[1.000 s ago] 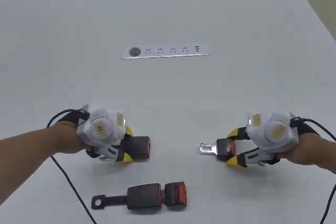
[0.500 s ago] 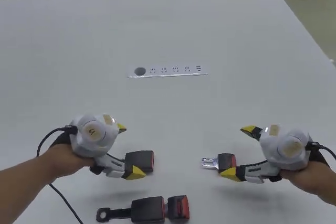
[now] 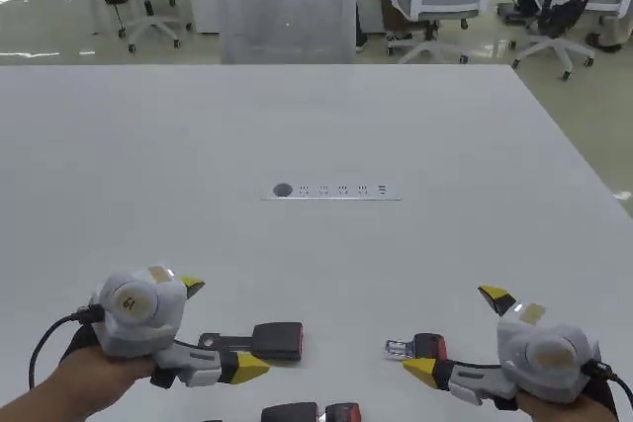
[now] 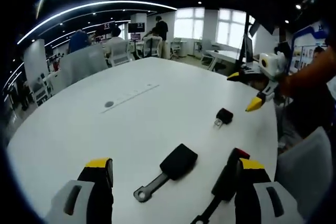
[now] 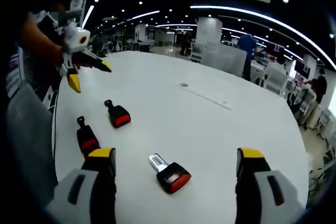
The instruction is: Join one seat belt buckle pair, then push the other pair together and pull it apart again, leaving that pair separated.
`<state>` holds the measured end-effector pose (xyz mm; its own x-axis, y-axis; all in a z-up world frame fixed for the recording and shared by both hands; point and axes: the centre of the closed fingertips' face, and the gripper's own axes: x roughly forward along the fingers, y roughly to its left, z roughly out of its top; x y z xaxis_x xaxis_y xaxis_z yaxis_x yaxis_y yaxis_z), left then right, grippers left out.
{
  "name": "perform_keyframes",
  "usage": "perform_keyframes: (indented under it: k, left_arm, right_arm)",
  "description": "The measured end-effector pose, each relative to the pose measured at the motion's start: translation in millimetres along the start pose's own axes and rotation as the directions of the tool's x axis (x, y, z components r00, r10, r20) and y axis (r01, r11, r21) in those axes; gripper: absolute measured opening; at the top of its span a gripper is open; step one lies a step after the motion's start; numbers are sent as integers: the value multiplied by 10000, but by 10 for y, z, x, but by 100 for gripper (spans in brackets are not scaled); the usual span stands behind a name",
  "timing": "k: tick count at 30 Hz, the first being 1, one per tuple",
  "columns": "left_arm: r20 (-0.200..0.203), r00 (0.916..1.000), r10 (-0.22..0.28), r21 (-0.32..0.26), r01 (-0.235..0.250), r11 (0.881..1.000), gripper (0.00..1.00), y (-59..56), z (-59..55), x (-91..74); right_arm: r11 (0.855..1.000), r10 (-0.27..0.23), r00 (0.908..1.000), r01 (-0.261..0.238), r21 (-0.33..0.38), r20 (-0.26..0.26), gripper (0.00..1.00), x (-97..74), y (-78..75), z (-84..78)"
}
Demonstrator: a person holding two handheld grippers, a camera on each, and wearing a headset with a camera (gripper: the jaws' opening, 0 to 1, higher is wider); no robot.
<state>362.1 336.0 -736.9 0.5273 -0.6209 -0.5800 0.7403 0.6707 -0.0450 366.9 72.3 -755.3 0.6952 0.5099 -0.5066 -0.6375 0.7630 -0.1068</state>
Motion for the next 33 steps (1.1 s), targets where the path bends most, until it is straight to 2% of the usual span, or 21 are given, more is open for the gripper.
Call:
perform_keyframes:
  k: [2, 5, 9, 13, 20, 23, 25, 28, 33]
  left_arm:
    - [0, 9999, 118, 17, -118, 9999, 100, -7, -18, -94]
    - [209, 9996, 202, -68, -201, 9998, 100, -23, -43, -247]
    - [480, 9979, 434, -394, -415, 9984, 100, -40, -132, -444]
    - [428, 9978, 516, -329, -502, 9982, 100, -104, -255, -616]
    - [678, 9957, 639, -366, -615, 9974, 100, -169, -345, -868]
    - [839, 9936, 758, -446, -722, 9964, 100, -181, -348, -955]
    - [1090, 9905, 841, -553, -785, 9954, 100, -200, -340, -1004]
    - [1009, 9915, 822, -568, -768, 9954, 100, -219, -395, -1028]
    - [1105, 9915, 693, -449, -647, 9969, 100, -294, -398, -1064]
  right_arm:
    - [10000, 0, 10000, 0, 45, 59, 96, -41, 54, 27]
    - [9998, -27, 9999, 30, -177, 125, 96, -96, 138, 57]
    - [9991, -5, 9999, 12, -420, 158, 96, -173, 258, 75]
    - [9991, -75, 9995, 88, -419, 297, 96, -287, 345, 105]
    - [9981, -242, 9988, 265, -552, 430, 97, -461, 466, 119]
    - [9976, -380, 9984, 403, -559, 416, 98, -523, 481, 97]
    - [9980, -511, 9976, 527, -336, 463, 98, -576, 491, 87]
    - [9971, -666, 9966, 683, -336, 494, 99, -627, 496, 53]
    - [9960, -854, 9954, 865, -228, 437, 100, -695, 548, -18]
